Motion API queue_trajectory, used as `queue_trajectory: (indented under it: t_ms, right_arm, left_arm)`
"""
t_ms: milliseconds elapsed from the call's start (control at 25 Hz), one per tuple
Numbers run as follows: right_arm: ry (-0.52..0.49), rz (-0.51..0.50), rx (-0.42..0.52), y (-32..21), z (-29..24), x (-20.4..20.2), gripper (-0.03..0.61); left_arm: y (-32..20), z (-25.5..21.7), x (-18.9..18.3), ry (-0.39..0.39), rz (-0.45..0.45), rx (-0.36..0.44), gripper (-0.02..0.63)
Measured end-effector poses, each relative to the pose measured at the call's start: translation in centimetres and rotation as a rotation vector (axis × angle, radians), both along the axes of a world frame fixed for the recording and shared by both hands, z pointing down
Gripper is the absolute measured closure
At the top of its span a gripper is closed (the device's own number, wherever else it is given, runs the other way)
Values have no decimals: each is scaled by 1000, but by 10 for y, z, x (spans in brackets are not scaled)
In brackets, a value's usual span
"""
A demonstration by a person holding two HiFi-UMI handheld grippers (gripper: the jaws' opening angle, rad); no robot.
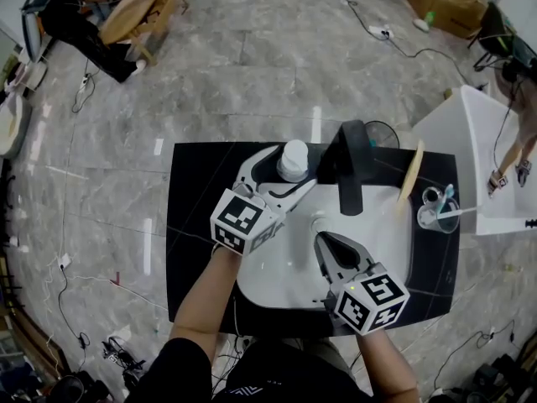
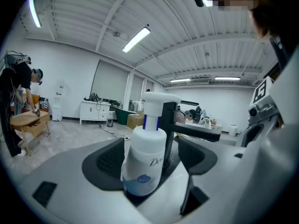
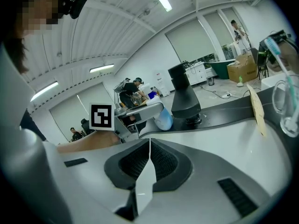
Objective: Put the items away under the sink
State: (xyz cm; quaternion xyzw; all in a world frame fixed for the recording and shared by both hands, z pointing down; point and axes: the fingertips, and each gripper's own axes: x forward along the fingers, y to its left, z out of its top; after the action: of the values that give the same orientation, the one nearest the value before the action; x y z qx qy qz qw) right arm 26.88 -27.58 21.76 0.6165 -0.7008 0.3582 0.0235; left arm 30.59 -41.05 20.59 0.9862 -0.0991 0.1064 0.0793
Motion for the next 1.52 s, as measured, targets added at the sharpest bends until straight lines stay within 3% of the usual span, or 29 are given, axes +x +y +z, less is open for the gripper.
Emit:
queue_trajectory:
  t_ms: [320, 400, 800, 1520]
  right_arm:
    - [-13, 25, -18, 6, 6, 6, 543]
    - [-12, 29, -17, 6, 7, 8, 543]
    - [-9, 30, 1, 12, 3, 10, 543]
    - [12, -38, 77, 75, -25, -12, 543]
  left_arm:
    - [-7, -1, 18, 14, 0, 44, 272]
    - [-11, -1, 18, 8, -6, 65, 357]
    - [2, 0, 10, -33, 13, 92, 367]
    - [117, -40, -56, -85, -8, 86, 370]
